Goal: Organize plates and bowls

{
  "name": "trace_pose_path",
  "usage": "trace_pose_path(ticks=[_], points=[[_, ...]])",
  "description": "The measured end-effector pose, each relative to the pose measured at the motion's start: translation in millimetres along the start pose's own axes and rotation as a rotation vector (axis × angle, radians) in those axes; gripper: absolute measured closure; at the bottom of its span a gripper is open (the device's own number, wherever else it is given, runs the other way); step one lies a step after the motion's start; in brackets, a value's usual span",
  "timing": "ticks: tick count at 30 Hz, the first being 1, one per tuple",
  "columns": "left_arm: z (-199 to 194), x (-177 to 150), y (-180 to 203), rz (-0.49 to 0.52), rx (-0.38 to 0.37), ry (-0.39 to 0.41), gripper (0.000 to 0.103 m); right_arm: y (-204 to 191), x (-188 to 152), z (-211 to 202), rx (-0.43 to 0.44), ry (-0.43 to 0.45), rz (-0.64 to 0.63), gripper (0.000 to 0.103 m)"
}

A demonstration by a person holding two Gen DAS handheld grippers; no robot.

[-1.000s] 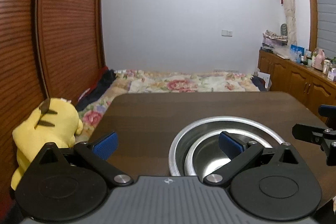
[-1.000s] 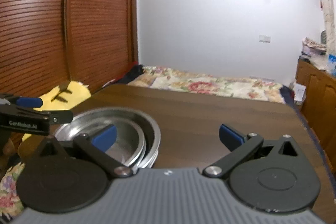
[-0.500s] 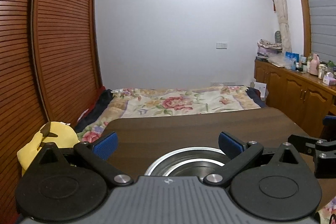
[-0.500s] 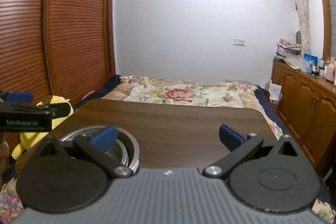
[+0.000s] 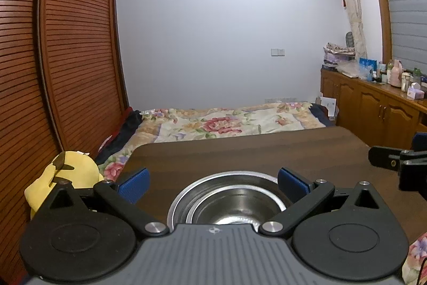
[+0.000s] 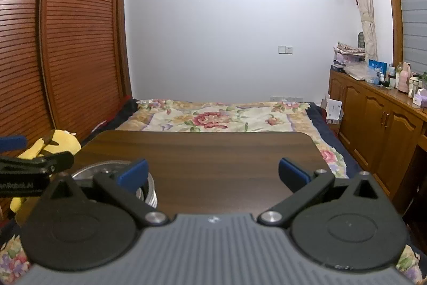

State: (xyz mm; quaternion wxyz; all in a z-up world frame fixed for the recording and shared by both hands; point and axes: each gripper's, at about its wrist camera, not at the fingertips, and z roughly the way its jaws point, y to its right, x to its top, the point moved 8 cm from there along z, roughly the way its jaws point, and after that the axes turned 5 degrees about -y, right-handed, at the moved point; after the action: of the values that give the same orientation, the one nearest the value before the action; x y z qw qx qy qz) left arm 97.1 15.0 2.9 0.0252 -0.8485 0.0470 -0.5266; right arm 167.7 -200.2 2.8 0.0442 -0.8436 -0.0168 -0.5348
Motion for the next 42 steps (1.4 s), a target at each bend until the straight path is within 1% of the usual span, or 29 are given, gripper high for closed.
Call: trace_pose_path(ticks=[8, 12, 20, 26, 42], points=[[5, -22, -1, -0.008, 0.010, -0.035, 0.000, 8, -15, 3, -0.016, -0.022, 0.022, 0.000], [11, -31, -2, -0.007, 0.016, -0.057, 0.000, 9, -26, 6, -0.044, -0.031, 0.017, 0.000], [19, -47, -3, -0.018, 0.014, -0.088, 0.000, 12, -38, 13, -0.045, -0.063, 0.035, 0.000], [19, -47, -4, -0.025, 0.001, -0.081, 0.000, 12, -40, 13, -0.042, -0.061, 0.035, 0.000], [18, -46, -4, -0.027, 0.006, -0.077, 0.000, 16, -39, 11, -0.044, -0.053, 0.038, 0.000]])
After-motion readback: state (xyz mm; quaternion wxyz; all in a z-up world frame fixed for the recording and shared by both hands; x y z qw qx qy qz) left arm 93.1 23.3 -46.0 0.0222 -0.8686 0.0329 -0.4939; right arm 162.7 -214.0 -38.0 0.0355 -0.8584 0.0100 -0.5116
